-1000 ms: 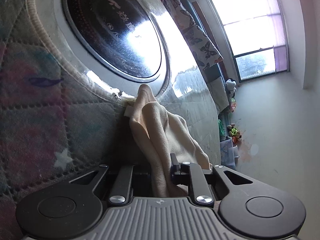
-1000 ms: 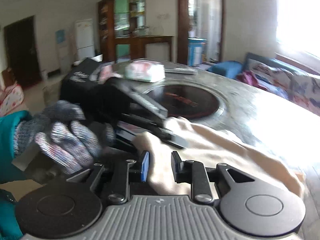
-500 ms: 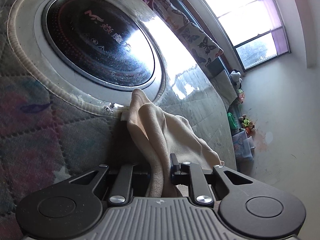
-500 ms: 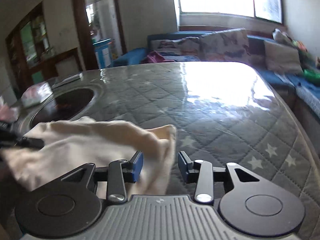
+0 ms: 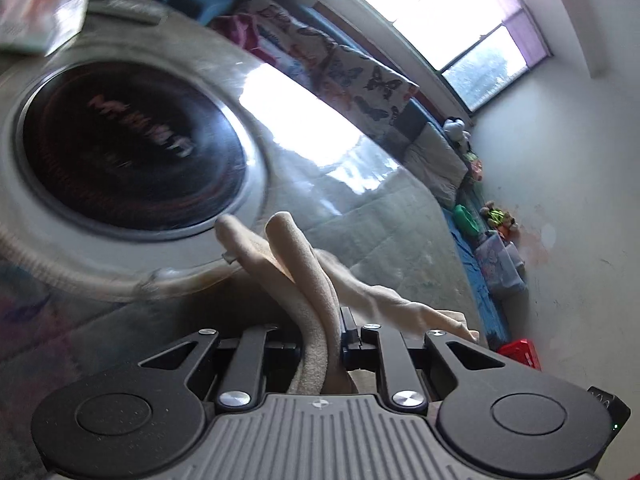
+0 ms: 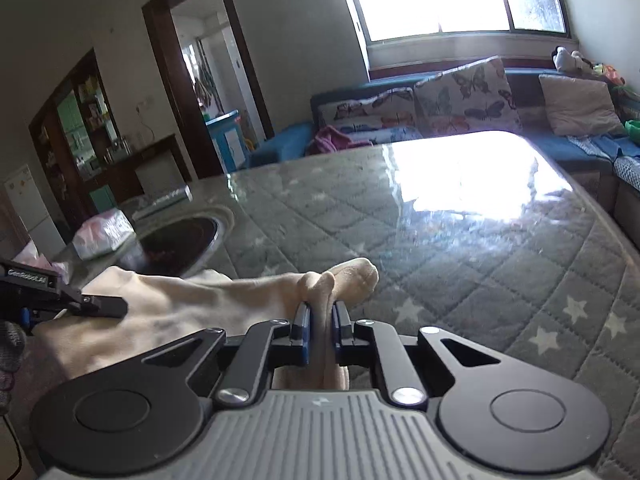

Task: Fold clothes
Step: 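Lift the edge with both grippers and fold it over the bundle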

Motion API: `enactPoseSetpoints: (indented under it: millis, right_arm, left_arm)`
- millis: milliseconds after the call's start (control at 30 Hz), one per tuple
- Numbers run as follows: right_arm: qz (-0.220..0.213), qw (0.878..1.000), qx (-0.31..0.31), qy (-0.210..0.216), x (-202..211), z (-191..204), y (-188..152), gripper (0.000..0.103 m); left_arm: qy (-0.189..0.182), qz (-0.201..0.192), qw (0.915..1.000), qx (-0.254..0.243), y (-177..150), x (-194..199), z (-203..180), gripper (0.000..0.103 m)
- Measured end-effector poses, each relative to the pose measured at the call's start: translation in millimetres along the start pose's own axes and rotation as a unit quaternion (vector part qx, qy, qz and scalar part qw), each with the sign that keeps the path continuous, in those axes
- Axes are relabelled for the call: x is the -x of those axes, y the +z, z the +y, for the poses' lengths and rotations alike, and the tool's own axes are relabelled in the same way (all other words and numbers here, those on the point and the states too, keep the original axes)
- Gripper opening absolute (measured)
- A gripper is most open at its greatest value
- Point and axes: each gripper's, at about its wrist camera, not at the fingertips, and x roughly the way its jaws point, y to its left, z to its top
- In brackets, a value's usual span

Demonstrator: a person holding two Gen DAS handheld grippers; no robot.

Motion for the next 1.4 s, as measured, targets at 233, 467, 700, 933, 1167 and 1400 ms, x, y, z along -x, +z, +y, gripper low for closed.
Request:
enactPoseSetpoints:
  millis: [233,467,700,933,1167,1400]
  right_arm:
    - [-0.030,0.998,-0.003,-0.048,26,-33,26,0.009]
    - [-0.044,0.992,0.002,-0.114,42,-75,52,0.009]
    - [-0.019,0.985,-0.007,-0.173,28,-119,59,0.009]
    - [0.032,0.979,-0.029,-0.197,-2,-151,33,0.009]
    - [0.049,0.979,-0.017,-0.199,-2,-152,29,0.010]
    - [0.032,0.977,-0.008,-0.209,16,-145,42,0.016]
  left_arm:
    - [-0.032,0.024,0.9985,-0.038,10,-40,-52,0.017]
    - [-0.065,0.053,0.9953,-0.049,19,-96,-94,0.017]
    - [-0.055,0.100,0.9911,-0.067,9,-148,-109,0.018]
    - [-0.034,0.132,0.9858,-0.099,2,-164,-103,0.018]
    - [-0.043,0.147,0.9766,-0.151,-2,-158,-110,0.022]
    - [-0.011,0.101,0.9756,-0.195,14,-141,-115,0.057]
